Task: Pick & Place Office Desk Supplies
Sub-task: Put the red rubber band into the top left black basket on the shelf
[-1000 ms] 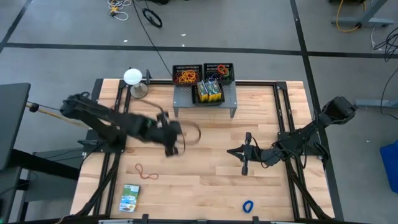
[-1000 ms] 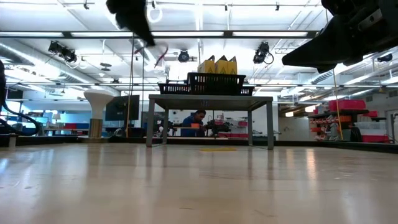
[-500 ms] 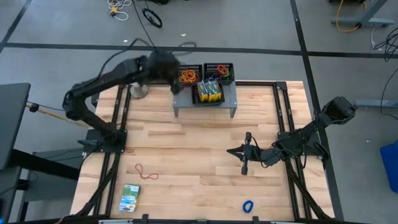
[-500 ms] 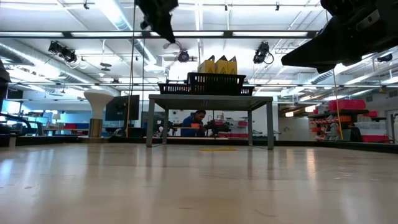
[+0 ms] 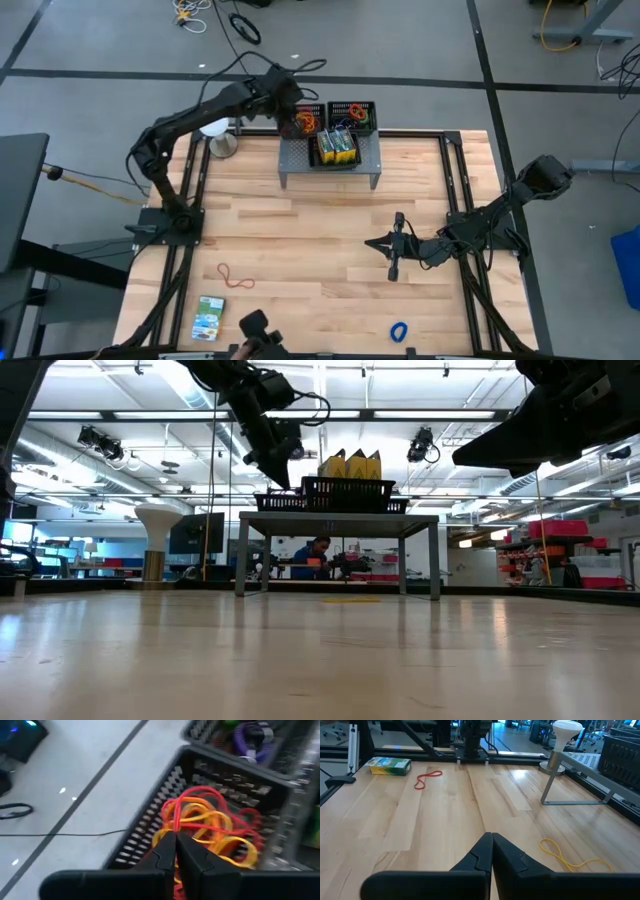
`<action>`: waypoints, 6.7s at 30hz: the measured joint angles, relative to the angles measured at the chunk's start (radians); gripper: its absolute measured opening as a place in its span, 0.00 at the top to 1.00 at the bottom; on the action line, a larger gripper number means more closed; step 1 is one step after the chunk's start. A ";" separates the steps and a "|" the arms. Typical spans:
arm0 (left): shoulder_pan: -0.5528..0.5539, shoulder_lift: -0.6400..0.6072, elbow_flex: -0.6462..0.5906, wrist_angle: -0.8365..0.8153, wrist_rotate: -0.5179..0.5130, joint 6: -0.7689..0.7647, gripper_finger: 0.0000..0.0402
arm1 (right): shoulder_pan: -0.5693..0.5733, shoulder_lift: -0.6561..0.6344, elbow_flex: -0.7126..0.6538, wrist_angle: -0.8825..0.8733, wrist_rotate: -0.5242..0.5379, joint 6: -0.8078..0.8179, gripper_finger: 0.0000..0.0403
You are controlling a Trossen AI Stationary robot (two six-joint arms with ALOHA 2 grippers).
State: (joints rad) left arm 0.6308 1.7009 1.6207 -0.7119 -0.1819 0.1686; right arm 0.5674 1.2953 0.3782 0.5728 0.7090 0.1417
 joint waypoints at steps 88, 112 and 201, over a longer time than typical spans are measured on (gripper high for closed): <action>-0.622 -0.464 -0.469 -0.100 0.137 -0.185 0.98 | -0.065 0.000 0.000 0.008 -0.039 -0.024 0.97; -1.319 -0.154 -0.641 -0.135 0.074 -1.167 0.74 | -0.068 0.000 0.000 0.006 -0.085 0.026 0.97; -1.427 -0.009 -0.765 0.010 0.131 -1.265 0.96 | -0.068 0.000 0.000 0.003 -0.084 0.025 0.97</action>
State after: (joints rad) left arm -0.7966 1.6920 0.8553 -0.7021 -0.0510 -1.0965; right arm 0.4999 1.2953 0.3782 0.5754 0.6250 0.1669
